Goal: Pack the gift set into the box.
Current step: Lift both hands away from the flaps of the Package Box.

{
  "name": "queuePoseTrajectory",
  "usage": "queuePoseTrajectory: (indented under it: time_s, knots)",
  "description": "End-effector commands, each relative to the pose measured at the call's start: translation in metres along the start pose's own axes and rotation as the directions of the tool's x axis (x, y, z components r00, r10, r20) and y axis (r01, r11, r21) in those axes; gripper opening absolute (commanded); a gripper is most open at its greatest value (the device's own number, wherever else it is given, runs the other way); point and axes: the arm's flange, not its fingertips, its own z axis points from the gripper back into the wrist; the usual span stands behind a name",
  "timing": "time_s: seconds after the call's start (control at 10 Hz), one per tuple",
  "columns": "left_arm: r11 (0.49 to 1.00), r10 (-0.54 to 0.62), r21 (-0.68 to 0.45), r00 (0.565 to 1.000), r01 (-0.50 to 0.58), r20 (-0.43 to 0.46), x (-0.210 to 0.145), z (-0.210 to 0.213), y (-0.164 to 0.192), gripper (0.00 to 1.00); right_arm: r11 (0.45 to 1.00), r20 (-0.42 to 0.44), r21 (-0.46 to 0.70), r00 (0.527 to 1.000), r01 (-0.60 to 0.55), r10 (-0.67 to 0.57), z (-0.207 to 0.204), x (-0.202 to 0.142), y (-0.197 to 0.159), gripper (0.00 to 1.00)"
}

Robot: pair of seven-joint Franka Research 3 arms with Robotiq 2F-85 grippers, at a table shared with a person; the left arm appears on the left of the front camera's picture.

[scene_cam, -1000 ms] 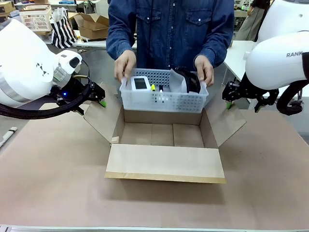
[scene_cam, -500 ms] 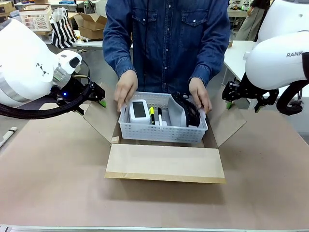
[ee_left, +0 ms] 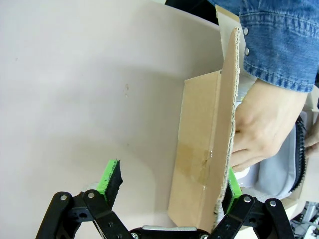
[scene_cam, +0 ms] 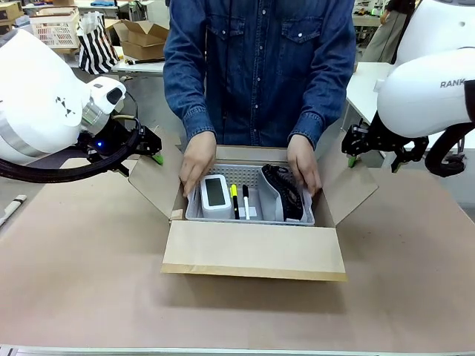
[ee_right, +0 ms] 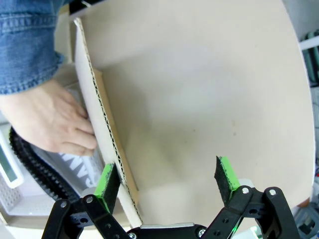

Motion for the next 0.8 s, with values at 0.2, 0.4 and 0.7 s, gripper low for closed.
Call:
queuePoseTrajectory:
  time_s: [0.2,0.4,0.7]
  knots:
    - [1.0,0.005,0.009,1.0,-0.005,0.002,-0.0004,0.0013,0.0001,1.0,1.0,0.014,-0.025,1.0,0.012,-0.012,0.0013,0.0022,0.0018,1.0]
    - [1.0,0.005,0.009,1.0,-0.005,0.002,-0.0004,0.0013,0.0001,1.0,1.0,0.014,-0.025,1.0,0.012,-0.012,0.0013,0.0022,0.0018,1.0]
    - [1.0,0.005,0.009,1.0,-0.005,0.002,-0.0004,0.0013,0.0001,1.0,1.0,0.014,-0.025,1.0,0.012,-0.012,0.0013,0.0022,0.0018,1.0]
